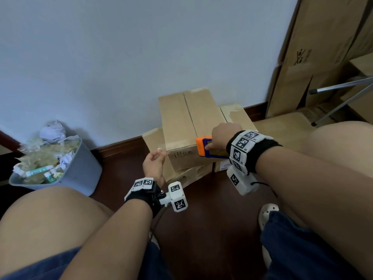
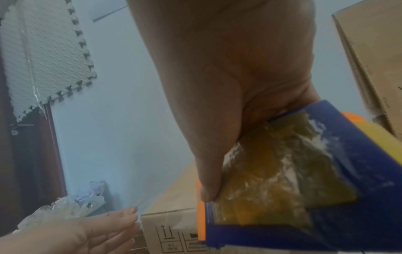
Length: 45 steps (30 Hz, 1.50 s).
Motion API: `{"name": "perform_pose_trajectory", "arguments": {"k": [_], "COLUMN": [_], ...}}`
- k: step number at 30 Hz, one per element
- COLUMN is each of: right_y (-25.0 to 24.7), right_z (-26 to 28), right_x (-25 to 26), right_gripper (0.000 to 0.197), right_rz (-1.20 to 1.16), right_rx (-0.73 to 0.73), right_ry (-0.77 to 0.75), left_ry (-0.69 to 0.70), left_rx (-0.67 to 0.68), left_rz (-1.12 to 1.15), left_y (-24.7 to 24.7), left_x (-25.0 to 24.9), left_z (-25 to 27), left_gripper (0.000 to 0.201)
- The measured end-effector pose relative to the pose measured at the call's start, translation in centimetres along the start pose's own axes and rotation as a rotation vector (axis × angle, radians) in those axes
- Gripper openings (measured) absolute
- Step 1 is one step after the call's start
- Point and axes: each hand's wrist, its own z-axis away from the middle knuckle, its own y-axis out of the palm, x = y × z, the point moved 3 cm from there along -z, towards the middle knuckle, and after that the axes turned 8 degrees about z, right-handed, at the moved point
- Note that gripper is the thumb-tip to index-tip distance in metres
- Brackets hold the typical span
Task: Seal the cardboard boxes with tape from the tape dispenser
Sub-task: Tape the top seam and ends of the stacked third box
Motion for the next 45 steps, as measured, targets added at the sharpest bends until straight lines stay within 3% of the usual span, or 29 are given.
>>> {"name": "perform_pose_trajectory", "arguments": {"k": [25, 34, 38, 42, 45], "right_y": [-0.5, 0.3, 2.5, 3.9, 1.9], "right_z": [-1.3, -4.2, -7.1, -9.4, -5.7], "right_x": [2.1, 3.0, 4.2, 5.1, 3.2], "right_gripper": [0.039, 0.034, 0.035, 0.05, 0.028], "right_rz": [0.078, 0.036, -0.129, -0.057, -0.203], "right_rx": [-0.046, -0.015, 0.086, 0.188, 0.047], "right_ry": [0.033, 0.071, 0.229, 0.255, 0.193], "left_ry": [0.014, 0.008, -0.002, -0.003, 0.003], "left_rx": [-0.055, -0.026, 0.007, 0.094, 0.11], "left_rz": [0.073, 0.057, 0.002, -0.146, -0.28], "left_y": [-0.5, -0.8, -1.0, -1.4, -2.0], "left_x": [2.0, 2.3, 2.1, 1.3, 0.8], "left_z": [-1.4, -2.0, -2.2, -2.2, -2.5], "left_gripper": [0.017, 0.017, 0.014, 0.008, 0.009]}}
